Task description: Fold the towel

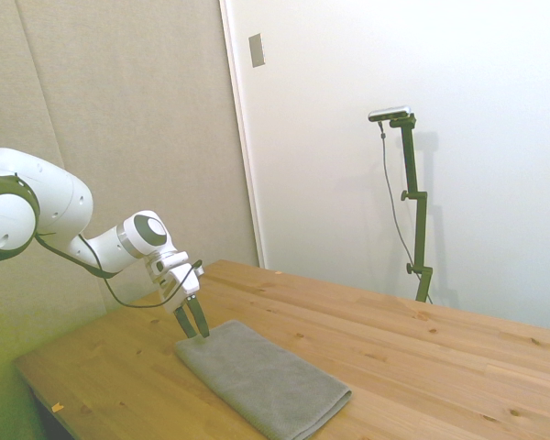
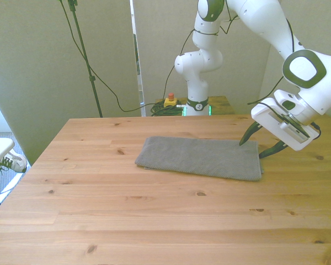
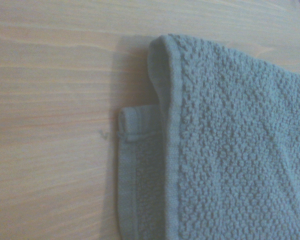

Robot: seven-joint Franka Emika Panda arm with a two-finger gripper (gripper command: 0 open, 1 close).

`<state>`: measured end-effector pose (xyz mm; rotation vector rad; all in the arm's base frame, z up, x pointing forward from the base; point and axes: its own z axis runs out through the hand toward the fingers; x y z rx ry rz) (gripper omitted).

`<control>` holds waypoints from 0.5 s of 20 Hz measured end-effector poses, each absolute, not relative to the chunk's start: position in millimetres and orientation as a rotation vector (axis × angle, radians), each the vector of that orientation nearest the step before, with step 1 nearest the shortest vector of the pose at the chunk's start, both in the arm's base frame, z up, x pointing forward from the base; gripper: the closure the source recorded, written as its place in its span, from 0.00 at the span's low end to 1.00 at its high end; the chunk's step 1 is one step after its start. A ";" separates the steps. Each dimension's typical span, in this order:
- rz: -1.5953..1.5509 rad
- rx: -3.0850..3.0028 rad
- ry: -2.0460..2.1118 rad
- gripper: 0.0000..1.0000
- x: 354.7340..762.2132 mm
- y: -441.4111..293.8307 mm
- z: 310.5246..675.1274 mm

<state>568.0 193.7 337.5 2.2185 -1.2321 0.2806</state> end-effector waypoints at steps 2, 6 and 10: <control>0.279 2.220 -1.228 1.00 567.5 193.4 336.6; 0.272 2.217 -1.223 1.00 565.8 192.0 332.5; 0.267 2.219 -1.218 1.00 564.1 191.2 328.6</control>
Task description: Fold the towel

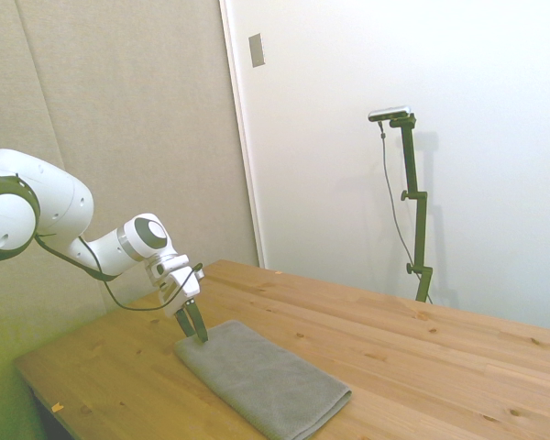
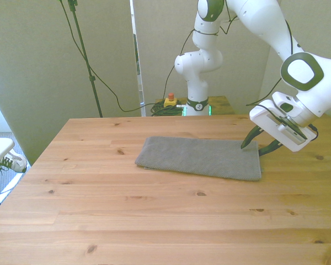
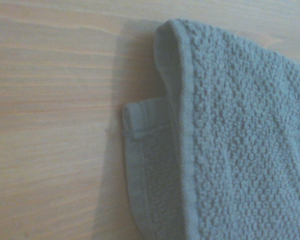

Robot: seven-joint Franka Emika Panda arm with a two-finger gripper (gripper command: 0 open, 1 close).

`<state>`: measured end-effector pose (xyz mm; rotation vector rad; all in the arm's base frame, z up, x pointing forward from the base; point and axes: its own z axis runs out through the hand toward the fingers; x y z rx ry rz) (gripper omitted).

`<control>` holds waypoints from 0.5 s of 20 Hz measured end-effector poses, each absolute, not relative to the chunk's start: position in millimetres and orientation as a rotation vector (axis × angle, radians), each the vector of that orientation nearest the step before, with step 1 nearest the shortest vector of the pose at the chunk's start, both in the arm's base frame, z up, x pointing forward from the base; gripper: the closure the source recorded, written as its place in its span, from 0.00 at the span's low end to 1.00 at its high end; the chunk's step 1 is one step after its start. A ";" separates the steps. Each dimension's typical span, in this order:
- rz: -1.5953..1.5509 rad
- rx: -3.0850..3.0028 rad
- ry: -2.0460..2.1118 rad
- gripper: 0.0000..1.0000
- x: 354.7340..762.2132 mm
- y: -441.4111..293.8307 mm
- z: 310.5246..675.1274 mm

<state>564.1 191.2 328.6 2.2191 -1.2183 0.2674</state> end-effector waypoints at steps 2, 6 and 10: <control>0.266 2.221 -1.216 1.00 563.2 190.9 326.8; 0.268 2.233 -1.211 1.00 562.0 192.0 323.8; 0.277 2.273 -1.197 1.00 557.6 193.8 324.1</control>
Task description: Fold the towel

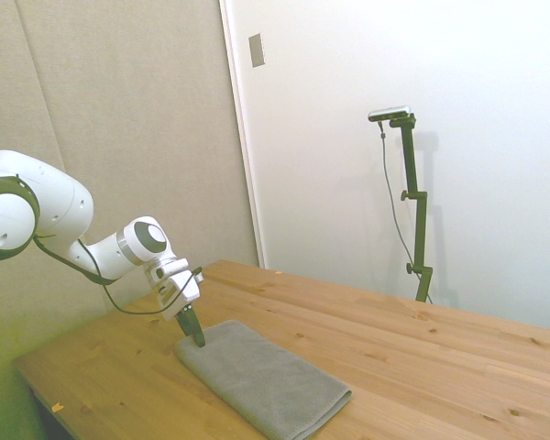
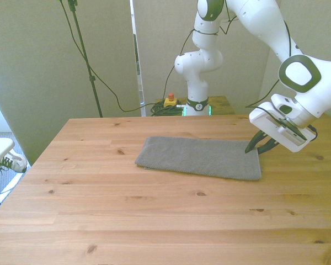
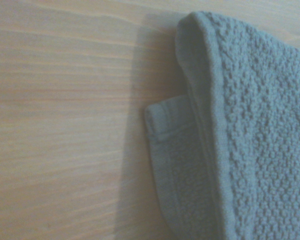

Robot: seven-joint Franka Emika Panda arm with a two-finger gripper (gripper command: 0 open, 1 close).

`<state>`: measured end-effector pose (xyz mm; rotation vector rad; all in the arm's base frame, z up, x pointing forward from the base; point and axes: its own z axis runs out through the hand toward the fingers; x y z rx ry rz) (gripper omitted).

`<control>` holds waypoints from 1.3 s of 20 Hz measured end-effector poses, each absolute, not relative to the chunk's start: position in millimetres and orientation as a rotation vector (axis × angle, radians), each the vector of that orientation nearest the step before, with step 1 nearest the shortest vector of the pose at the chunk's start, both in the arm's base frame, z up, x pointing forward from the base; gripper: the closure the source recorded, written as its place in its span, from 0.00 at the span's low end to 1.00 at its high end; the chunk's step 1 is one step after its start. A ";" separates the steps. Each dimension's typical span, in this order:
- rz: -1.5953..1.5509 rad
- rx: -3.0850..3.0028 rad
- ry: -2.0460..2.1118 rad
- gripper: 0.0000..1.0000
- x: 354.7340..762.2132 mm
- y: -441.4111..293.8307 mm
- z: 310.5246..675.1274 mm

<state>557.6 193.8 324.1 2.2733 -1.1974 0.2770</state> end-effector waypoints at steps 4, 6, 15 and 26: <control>0.286 2.334 -1.187 1.00 542.0 193.7 345.5; 0.298 2.351 -1.202 1.00 532.2 189.4 363.2; 0.326 2.426 -1.371 1.00 510.1 103.4 458.6; 0.331 2.416 -1.608 1.00 481.7 -34.9 511.0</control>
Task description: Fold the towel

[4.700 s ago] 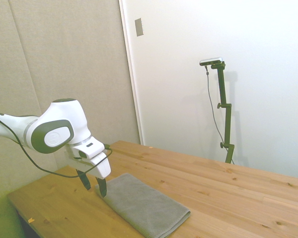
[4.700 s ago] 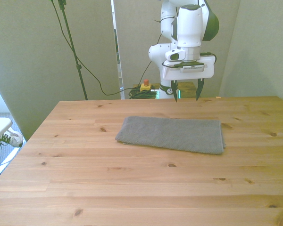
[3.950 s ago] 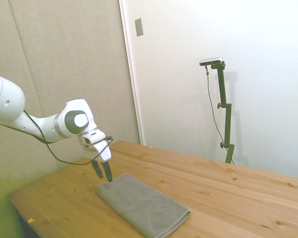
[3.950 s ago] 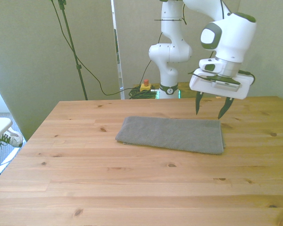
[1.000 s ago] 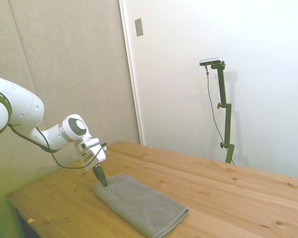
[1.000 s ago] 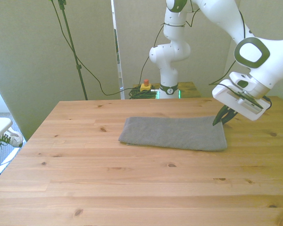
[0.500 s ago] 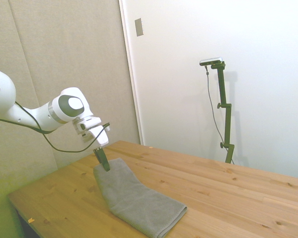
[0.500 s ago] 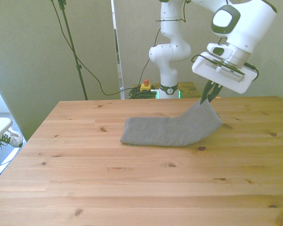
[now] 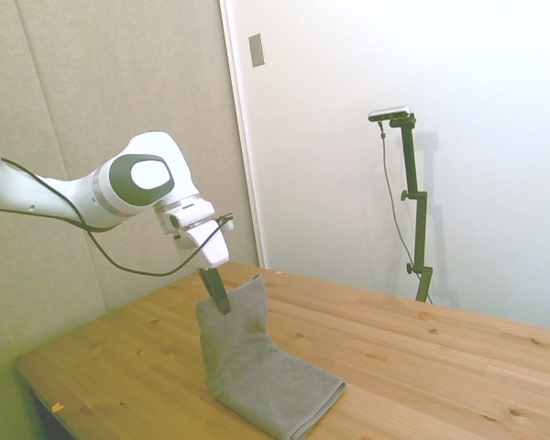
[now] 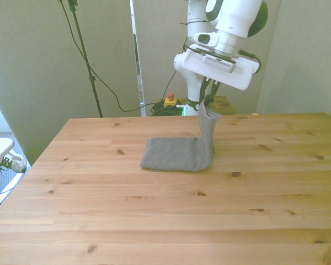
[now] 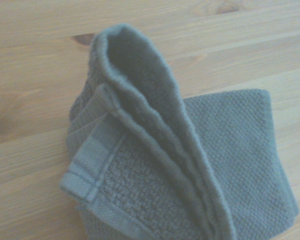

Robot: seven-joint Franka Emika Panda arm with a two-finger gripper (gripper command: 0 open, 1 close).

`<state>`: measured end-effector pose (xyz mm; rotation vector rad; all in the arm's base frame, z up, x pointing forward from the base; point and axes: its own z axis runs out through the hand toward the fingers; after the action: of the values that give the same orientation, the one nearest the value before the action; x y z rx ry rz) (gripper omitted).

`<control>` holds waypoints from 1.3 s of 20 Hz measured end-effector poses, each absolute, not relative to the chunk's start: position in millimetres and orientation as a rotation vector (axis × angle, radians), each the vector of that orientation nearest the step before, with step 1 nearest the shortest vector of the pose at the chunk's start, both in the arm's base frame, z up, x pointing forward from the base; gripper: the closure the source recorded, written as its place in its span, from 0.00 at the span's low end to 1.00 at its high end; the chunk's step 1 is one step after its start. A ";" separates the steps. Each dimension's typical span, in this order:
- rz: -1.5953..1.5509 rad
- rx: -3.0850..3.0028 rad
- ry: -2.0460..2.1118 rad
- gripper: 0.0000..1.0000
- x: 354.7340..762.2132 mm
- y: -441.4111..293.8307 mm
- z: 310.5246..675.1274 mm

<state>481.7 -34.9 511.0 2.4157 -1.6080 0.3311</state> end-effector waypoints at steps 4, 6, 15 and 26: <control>0.334 2.401 -1.658 1.00 474.6 -68.1 519.5; 0.330 2.392 -1.673 1.00 471.7 -83.2 520.8; 0.269 2.386 -1.800 0.00 493.5 -168.8 475.4; 0.247 2.370 -1.804 0.00 511.9 -181.0 470.7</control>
<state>511.9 -181.0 470.7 2.3700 -1.8038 0.2472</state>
